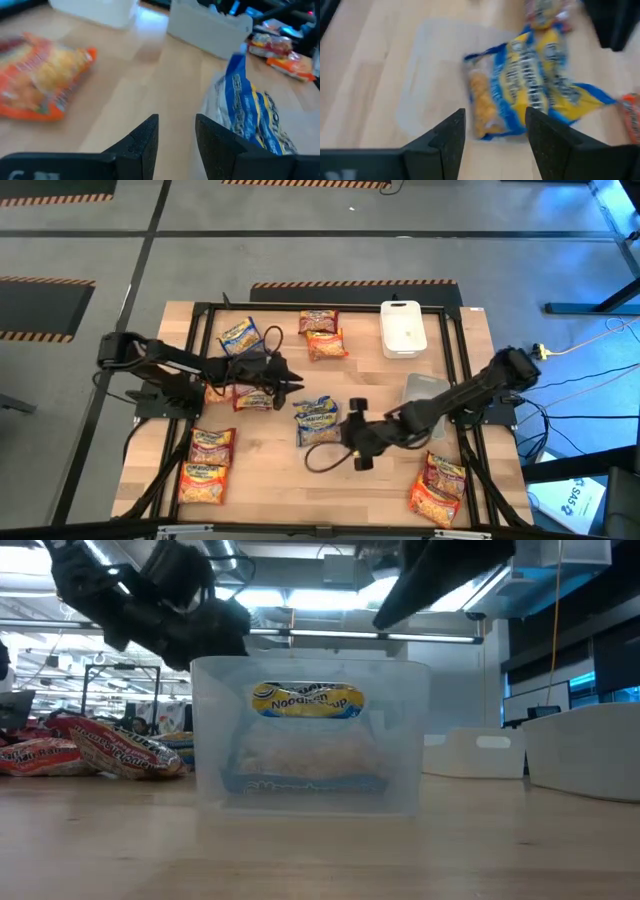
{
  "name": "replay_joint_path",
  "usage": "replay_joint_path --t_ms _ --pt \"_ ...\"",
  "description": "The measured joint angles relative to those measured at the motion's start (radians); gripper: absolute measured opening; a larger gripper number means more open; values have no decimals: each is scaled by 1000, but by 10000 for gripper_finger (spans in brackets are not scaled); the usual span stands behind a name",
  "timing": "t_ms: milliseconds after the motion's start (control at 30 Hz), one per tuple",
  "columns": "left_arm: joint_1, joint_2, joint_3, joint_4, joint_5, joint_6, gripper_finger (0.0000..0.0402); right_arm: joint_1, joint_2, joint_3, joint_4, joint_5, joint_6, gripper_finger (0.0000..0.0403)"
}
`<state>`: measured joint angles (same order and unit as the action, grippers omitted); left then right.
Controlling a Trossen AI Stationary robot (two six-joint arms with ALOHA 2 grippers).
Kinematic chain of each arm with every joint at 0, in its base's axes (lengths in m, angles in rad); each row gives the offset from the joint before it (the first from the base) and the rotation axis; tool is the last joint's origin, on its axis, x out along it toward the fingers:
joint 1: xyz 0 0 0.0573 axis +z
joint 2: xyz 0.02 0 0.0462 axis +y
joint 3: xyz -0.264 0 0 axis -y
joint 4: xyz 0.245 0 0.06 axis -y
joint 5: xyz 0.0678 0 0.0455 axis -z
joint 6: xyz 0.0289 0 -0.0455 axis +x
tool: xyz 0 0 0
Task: Sort Maruchan noodles
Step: Put the top blue noodle pack into the transparent bin
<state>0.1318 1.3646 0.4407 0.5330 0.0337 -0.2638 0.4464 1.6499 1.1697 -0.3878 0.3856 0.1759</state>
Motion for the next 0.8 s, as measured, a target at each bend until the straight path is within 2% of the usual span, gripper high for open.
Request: replay_joint_path --t_ms 67,233,333,433,533,667,733,800 --pt "0 -49 0 -38 -24 30 124 22 -33 -90 92 50 2 193" --pt "21 -120 0 8 -83 87 125 40 -107 -301 275 132 5 193" --pt "74 -143 1 -25 -131 86 139 35 -143 -390 343 228 -3 193" --pt "132 -151 9 -103 -119 88 162 35 -161 -447 380 330 -57 193" --pt "179 -151 96 -310 -121 120 187 -4 -167 -492 417 329 -105 193" --pt "221 -141 279 -698 -173 143 209 -86 -167 -542 453 235 -63 193" --pt "246 -141 368 -894 -242 133 212 -124 -167 -560 478 190 -23 193" --pt "265 -141 428 -1041 -353 114 212 -155 -167 -572 506 155 0 193"
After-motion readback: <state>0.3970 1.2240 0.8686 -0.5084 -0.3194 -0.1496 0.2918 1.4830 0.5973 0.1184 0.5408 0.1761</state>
